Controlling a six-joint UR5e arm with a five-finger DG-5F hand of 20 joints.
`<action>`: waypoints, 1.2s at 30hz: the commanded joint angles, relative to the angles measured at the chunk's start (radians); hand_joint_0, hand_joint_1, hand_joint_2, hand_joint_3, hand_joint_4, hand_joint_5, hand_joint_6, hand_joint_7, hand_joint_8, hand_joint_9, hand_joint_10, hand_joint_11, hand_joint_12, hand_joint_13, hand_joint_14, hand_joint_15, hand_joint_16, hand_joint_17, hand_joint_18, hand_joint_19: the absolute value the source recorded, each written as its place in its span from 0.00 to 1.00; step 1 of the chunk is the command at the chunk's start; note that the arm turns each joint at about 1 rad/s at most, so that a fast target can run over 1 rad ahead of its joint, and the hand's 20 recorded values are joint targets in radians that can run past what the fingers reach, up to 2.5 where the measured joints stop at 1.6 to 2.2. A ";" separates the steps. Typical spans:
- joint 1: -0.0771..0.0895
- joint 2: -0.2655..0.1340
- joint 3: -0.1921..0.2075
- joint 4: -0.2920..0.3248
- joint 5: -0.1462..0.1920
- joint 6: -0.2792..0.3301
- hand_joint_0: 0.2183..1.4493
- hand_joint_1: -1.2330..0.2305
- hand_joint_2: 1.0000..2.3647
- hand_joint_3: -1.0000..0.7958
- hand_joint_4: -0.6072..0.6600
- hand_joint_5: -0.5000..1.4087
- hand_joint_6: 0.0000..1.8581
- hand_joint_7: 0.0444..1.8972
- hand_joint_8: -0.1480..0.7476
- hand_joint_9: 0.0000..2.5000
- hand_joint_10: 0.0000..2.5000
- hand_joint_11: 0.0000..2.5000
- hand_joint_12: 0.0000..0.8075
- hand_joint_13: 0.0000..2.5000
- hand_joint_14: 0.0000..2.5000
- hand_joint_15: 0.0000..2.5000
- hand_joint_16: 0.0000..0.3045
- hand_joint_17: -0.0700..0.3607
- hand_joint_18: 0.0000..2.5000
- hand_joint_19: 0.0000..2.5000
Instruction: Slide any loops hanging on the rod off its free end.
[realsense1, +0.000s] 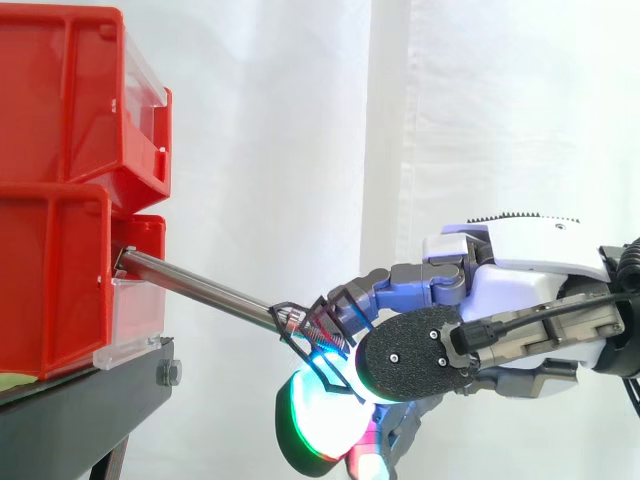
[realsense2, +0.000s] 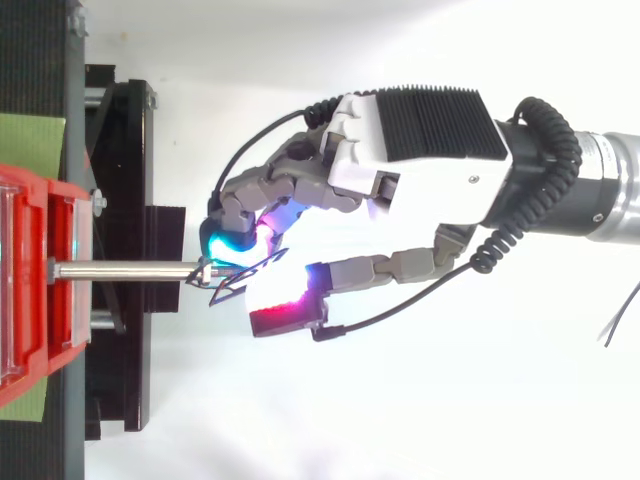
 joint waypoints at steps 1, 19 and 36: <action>0.000 0.011 0.000 -0.039 0.002 0.002 0.30 0.36 0.01 0.56 0.58 0.19 0.49 0.61 0.59 0.39 0.00 0.20 0.52 0.38 0.00 0.15 0.22 0.52 0.35 0.15; -0.002 0.067 0.000 -0.223 0.027 0.058 0.29 0.41 0.01 0.48 0.63 0.19 0.48 0.63 0.59 0.39 0.00 0.20 0.53 0.37 0.00 0.16 0.23 0.52 0.34 0.17; -0.002 0.103 0.002 -0.318 0.061 0.148 0.32 0.34 0.00 0.59 0.57 0.17 0.49 0.52 0.58 0.39 0.00 0.21 0.54 0.35 0.00 0.15 0.23 0.52 0.33 0.15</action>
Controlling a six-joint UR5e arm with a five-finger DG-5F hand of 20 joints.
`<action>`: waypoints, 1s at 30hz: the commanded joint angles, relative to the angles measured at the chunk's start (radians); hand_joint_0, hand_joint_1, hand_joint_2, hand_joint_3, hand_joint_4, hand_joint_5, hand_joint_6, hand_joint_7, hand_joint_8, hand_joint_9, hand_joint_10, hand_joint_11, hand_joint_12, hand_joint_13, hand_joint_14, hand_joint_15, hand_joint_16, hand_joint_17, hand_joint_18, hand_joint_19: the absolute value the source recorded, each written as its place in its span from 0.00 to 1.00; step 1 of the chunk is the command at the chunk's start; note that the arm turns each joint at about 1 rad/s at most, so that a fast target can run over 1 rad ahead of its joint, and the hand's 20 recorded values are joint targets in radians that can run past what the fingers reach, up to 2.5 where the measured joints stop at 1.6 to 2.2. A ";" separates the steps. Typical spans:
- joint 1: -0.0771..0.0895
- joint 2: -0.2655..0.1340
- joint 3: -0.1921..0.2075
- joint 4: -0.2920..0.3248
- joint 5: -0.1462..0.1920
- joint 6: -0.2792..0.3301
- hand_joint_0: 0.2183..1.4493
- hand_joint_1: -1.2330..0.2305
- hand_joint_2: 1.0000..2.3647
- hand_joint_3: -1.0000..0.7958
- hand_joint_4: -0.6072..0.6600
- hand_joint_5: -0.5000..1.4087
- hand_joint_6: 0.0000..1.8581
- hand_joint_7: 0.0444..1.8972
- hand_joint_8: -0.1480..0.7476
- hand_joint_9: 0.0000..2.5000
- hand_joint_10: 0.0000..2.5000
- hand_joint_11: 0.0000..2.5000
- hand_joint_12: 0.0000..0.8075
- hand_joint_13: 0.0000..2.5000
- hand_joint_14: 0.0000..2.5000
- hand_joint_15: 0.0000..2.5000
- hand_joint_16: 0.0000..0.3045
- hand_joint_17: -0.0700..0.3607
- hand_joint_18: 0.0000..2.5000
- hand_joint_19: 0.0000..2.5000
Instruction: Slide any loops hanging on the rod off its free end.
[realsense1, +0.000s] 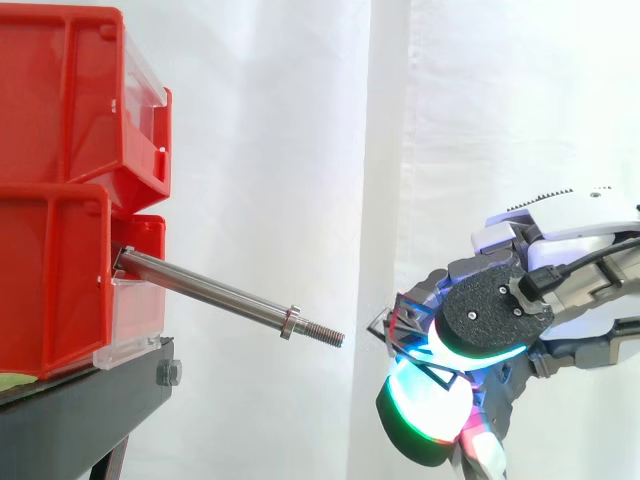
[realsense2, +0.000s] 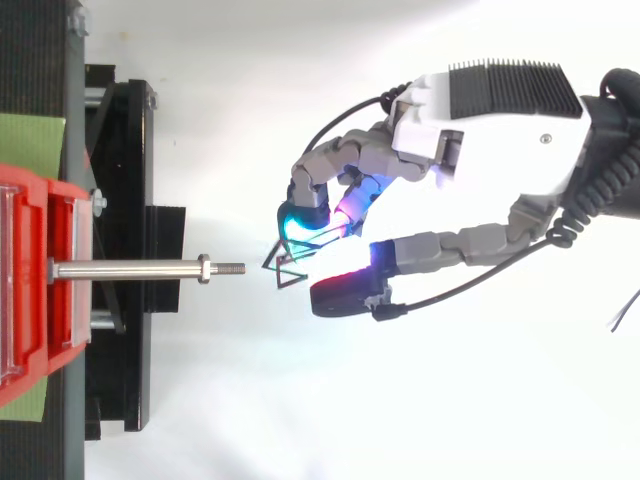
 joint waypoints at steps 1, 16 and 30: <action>-0.002 0.001 0.000 0.005 0.000 0.007 0.32 0.33 0.00 0.59 0.58 0.17 0.49 0.51 0.59 0.38 0.00 0.21 0.54 0.35 0.00 0.15 0.23 0.52 0.33 0.15; -0.003 0.001 0.001 0.023 0.004 0.090 0.33 0.40 0.00 0.31 0.62 0.18 0.48 0.60 0.52 0.42 0.01 0.23 0.44 0.34 0.00 0.15 0.18 0.45 0.31 0.17; -0.003 0.001 0.001 0.034 0.009 0.105 0.33 0.31 0.01 0.56 0.48 0.18 0.50 0.66 0.57 0.45 0.01 0.25 0.47 0.34 0.00 0.14 0.20 0.48 0.33 0.16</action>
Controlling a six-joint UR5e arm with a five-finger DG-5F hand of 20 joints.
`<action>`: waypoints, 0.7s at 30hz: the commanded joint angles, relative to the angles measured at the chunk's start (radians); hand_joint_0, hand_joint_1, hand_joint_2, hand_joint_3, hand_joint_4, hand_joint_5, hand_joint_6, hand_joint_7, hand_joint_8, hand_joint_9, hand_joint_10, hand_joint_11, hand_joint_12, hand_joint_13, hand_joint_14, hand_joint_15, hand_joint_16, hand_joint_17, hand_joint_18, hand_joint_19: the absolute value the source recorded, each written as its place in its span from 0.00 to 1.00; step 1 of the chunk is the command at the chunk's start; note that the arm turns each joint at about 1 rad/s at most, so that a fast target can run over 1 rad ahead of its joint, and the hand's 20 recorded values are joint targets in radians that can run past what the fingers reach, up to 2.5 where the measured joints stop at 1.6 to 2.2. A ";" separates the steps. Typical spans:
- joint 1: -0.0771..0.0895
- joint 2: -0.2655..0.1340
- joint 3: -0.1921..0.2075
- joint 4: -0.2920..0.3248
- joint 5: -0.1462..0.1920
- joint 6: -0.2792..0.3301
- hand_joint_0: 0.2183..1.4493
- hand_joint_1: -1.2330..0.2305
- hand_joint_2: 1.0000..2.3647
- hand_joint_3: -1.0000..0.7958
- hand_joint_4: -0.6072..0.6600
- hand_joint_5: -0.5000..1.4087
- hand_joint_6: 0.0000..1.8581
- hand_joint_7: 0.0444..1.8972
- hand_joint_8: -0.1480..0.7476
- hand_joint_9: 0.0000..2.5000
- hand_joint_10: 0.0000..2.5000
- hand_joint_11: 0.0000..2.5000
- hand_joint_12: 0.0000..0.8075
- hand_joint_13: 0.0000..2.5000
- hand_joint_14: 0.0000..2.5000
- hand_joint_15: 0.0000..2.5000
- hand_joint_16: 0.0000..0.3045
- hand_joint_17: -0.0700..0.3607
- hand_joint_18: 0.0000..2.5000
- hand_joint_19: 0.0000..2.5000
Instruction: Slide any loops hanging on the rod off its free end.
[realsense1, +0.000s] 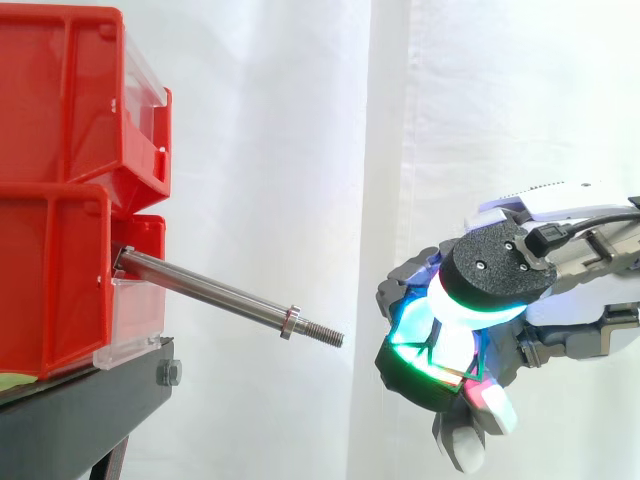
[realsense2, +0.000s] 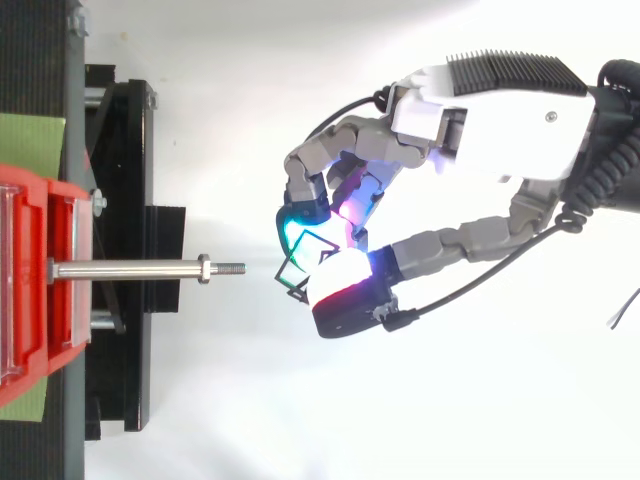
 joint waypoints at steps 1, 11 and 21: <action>0.000 0.000 0.000 0.000 0.000 0.000 0.34 0.30 0.01 0.55 0.47 0.18 0.50 0.67 0.57 0.45 0.01 0.25 0.47 0.34 0.00 0.14 0.20 0.47 0.32 0.16; 0.001 0.000 0.000 0.000 0.000 0.000 0.31 0.52 0.01 0.35 0.59 0.20 0.48 0.69 0.54 0.51 0.01 0.26 0.44 0.34 0.01 0.16 0.18 0.45 0.29 0.20; 0.001 0.000 0.000 0.000 0.000 0.000 0.29 0.45 0.00 0.56 0.54 0.23 0.45 0.62 0.62 0.56 0.01 0.25 0.54 0.39 0.00 0.15 0.24 0.54 0.36 0.18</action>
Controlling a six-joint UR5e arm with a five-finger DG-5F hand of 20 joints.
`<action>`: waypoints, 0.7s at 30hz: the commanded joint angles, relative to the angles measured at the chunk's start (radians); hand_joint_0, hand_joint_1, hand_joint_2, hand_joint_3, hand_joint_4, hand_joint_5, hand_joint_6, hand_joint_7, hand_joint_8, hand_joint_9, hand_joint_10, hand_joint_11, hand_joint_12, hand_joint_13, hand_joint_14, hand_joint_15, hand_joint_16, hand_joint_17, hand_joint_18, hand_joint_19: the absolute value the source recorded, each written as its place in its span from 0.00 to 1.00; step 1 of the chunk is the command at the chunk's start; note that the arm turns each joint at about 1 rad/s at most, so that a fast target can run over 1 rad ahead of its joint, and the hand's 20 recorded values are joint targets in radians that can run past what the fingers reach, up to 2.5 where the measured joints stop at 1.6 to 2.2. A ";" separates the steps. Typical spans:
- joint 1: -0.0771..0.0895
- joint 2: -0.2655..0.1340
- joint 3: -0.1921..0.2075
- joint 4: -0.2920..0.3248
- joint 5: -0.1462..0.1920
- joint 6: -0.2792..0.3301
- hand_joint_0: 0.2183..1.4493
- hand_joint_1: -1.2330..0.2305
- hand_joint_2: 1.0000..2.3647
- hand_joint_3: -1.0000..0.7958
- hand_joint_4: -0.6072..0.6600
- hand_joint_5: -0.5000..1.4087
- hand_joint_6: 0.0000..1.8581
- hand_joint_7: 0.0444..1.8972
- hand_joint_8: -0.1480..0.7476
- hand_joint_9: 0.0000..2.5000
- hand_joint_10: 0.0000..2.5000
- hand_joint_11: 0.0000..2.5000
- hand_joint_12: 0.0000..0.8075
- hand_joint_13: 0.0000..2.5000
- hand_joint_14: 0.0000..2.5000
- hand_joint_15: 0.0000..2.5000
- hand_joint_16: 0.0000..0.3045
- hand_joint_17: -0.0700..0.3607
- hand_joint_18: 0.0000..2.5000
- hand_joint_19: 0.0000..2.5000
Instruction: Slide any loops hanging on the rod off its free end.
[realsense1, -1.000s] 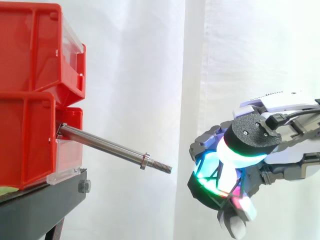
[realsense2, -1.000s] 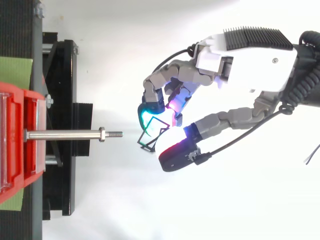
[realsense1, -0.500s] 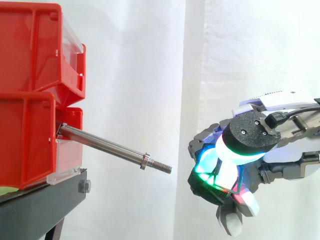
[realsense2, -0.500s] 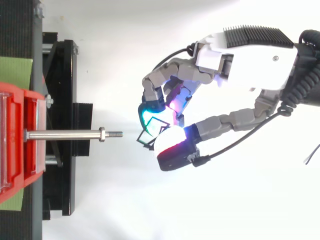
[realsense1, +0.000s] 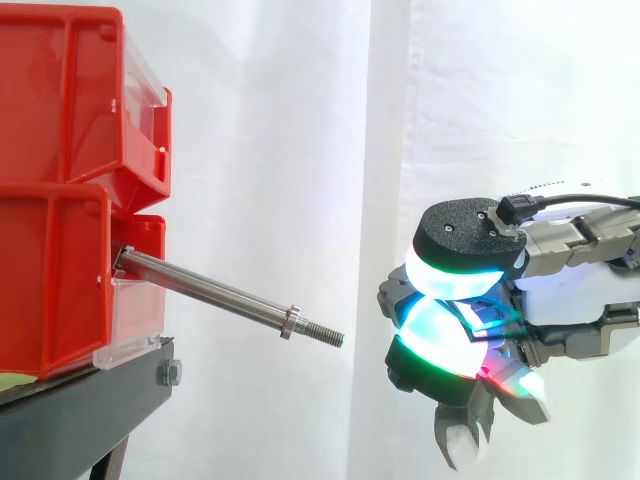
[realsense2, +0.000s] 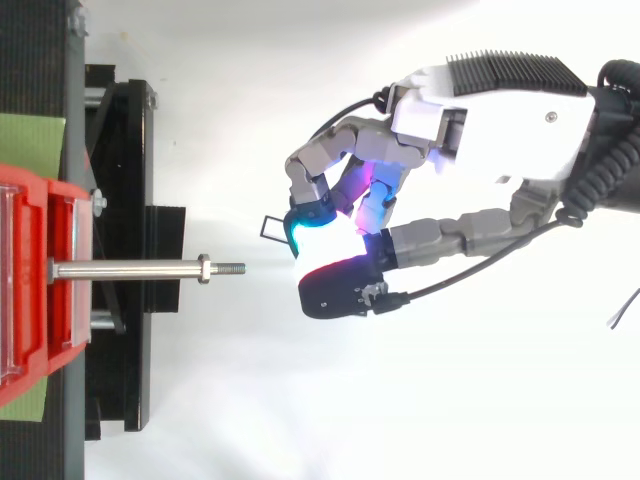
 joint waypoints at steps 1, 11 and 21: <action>0.000 0.000 0.000 -0.001 0.000 0.000 0.29 0.44 0.00 0.57 0.54 0.23 0.45 0.64 0.62 0.55 0.01 0.25 0.55 0.39 0.00 0.16 0.24 0.55 0.36 0.18; 0.001 0.000 0.000 0.001 0.002 0.000 0.30 0.35 0.01 0.58 0.62 0.19 0.48 0.61 0.62 0.49 0.00 0.31 0.55 0.36 0.00 0.16 0.23 0.53 0.34 0.17; 0.003 0.000 0.000 -0.007 0.002 0.018 0.31 0.40 0.01 0.39 0.65 0.17 0.49 0.59 0.55 0.45 0.01 0.28 0.46 0.33 0.01 0.16 0.19 0.46 0.28 0.19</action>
